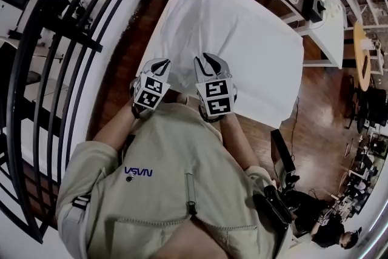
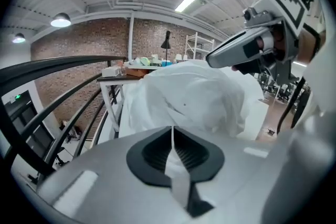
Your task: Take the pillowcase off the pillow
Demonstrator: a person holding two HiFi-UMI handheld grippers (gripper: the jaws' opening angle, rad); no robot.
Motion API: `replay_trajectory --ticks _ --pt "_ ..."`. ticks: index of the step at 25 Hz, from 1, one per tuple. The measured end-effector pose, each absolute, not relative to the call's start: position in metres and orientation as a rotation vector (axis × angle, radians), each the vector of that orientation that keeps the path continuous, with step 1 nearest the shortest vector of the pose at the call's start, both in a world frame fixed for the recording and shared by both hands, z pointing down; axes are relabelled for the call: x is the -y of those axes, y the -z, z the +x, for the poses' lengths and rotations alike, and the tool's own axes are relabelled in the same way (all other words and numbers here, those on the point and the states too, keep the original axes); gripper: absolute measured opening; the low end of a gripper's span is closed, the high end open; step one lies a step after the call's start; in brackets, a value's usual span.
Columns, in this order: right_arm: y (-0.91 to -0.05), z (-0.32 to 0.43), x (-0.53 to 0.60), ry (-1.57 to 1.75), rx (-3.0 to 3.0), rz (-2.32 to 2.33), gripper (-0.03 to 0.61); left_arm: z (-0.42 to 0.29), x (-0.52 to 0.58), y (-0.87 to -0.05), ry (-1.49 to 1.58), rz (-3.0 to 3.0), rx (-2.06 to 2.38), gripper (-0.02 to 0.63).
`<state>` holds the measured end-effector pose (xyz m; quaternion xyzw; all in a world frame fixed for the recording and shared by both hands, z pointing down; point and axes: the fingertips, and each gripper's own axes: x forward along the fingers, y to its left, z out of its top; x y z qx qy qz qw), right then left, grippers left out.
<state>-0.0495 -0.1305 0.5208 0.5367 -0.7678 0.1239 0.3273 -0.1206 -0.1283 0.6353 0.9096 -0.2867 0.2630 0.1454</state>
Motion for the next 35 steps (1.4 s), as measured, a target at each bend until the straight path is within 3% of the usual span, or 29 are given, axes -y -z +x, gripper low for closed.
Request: replay_trajectory --ticks 3,6,11,13,16,18,27,35 --pt "-0.512 -0.028 0.134 -0.289 1.942 1.507 0.094 -0.124 0.144 -0.610 -0.688 2.606 0.852 0.017" --pt "-0.533 -0.014 0.127 -0.353 1.846 1.500 0.142 -0.106 0.151 -0.584 -0.606 2.651 0.794 0.033" --pt "-0.554 -0.011 0.123 -0.349 1.787 1.466 0.142 -0.058 0.138 -0.579 -0.646 2.723 0.578 0.187" --pt "-0.556 -0.010 0.125 -0.326 1.771 1.472 0.117 -0.046 0.131 -0.592 -0.725 2.733 0.527 0.158" --pt "-0.550 -0.001 0.124 -0.310 1.762 1.523 0.037 -0.045 0.128 -0.607 -0.818 2.800 0.552 0.030" --pt "-0.543 0.014 0.123 -0.304 1.751 1.584 0.008 -0.051 0.129 -0.605 -0.823 2.830 0.564 0.021" --pt "-0.539 0.087 0.096 -0.416 1.655 1.827 0.006 -0.073 0.126 -0.592 -0.746 2.825 0.639 0.018" --pt "-0.570 0.075 0.087 -0.411 1.736 1.696 0.008 -0.077 0.117 -0.622 -0.888 2.704 0.741 0.020"
